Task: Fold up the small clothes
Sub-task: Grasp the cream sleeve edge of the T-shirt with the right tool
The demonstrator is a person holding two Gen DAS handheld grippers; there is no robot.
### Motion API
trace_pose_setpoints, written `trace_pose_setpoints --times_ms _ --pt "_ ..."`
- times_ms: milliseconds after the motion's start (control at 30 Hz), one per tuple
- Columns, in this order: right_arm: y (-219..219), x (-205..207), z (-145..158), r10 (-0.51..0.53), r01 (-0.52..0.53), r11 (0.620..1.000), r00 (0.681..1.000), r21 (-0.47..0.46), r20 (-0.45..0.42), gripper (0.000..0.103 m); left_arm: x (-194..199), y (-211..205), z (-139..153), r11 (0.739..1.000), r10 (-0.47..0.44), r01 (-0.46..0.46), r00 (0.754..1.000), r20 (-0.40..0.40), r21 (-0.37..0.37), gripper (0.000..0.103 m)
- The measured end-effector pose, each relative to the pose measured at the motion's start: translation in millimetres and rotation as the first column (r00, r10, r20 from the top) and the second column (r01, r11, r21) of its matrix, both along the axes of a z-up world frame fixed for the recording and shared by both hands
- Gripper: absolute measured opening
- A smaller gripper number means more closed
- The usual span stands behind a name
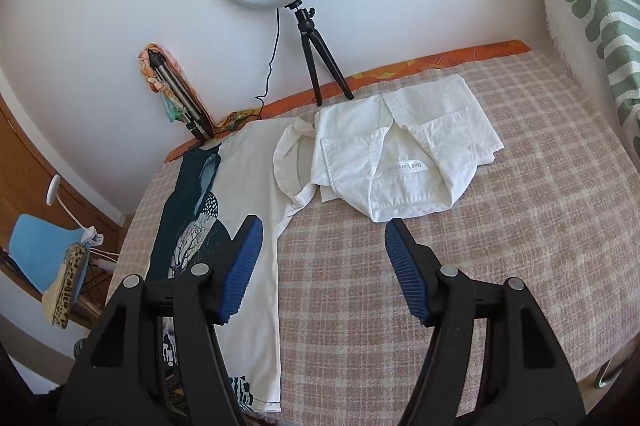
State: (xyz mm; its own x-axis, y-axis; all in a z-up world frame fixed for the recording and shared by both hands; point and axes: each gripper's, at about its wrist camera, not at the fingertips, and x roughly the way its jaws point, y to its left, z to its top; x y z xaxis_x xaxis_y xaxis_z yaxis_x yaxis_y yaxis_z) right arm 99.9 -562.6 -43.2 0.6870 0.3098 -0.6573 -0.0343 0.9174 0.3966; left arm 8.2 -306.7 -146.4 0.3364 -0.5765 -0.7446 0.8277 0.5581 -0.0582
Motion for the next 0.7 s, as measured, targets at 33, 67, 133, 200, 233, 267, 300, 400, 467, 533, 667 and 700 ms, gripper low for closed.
trace_pose_setpoints --times_ms 33,67,133,200,233,267,300,400,467,533,667,700 --pt "-1 5 -4 0.009 -0.009 1.0 1.0 0.014 -0.006 0.067 0 -5 -4 1.0 0.007 -0.007 1.0 0.007 0.012 0.054" --pt "-1 10 -9 0.018 -0.018 0.999 1.0 0.028 -0.014 0.067 1 -8 -7 0.999 0.02 -0.02 1.0 0.014 0.025 0.054" --pt "2 24 -21 0.045 -0.044 0.997 0.998 0.056 -0.031 0.067 6 -13 -14 0.998 0.047 -0.047 0.999 0.007 0.035 0.053" --pt "8 39 -32 0.069 -0.065 0.995 0.996 0.075 -0.051 0.067 11 -12 -19 0.997 0.068 -0.068 0.998 -0.011 0.032 0.05" --pt "10 47 -38 0.079 -0.073 0.993 0.995 0.089 -0.062 0.067 11 -11 -20 0.997 0.072 -0.072 0.997 -0.005 0.02 0.049" --pt "13 56 -44 0.093 -0.085 0.991 0.993 0.107 -0.071 0.067 12 -9 -20 0.997 0.073 -0.073 0.997 0.005 0.01 0.045" --pt "15 64 -49 0.106 -0.095 0.987 0.991 0.128 -0.079 0.067 13 -8 -20 0.997 0.072 -0.072 0.997 0.01 0.004 0.034" --pt "25 90 -66 0.142 -0.122 0.979 0.983 0.166 -0.115 0.067 22 -2 -19 0.996 0.078 -0.079 0.997 -0.024 -0.033 0.007" --pt "37 106 -77 0.159 -0.137 0.979 0.977 0.15 -0.14 0.067 34 7 -18 0.99 0.101 -0.11 0.989 -0.104 -0.089 0.003" --pt "50 120 -88 0.183 -0.159 0.976 0.969 0.151 -0.164 0.067 42 16 -16 0.979 0.128 -0.15 0.979 -0.161 -0.135 0.003" --pt "81 146 -111 0.21 -0.193 0.976 0.955 0.1 -0.209 0.067 48 29 -11 0.962 0.155 -0.196 0.965 -0.211 -0.19 0.003" --pt "88 151 -117 0.206 -0.195 0.978 0.954 0.075 -0.219 0.067 48 30 -11 0.96 0.156 -0.199 0.964 -0.216 -0.196 0.003"
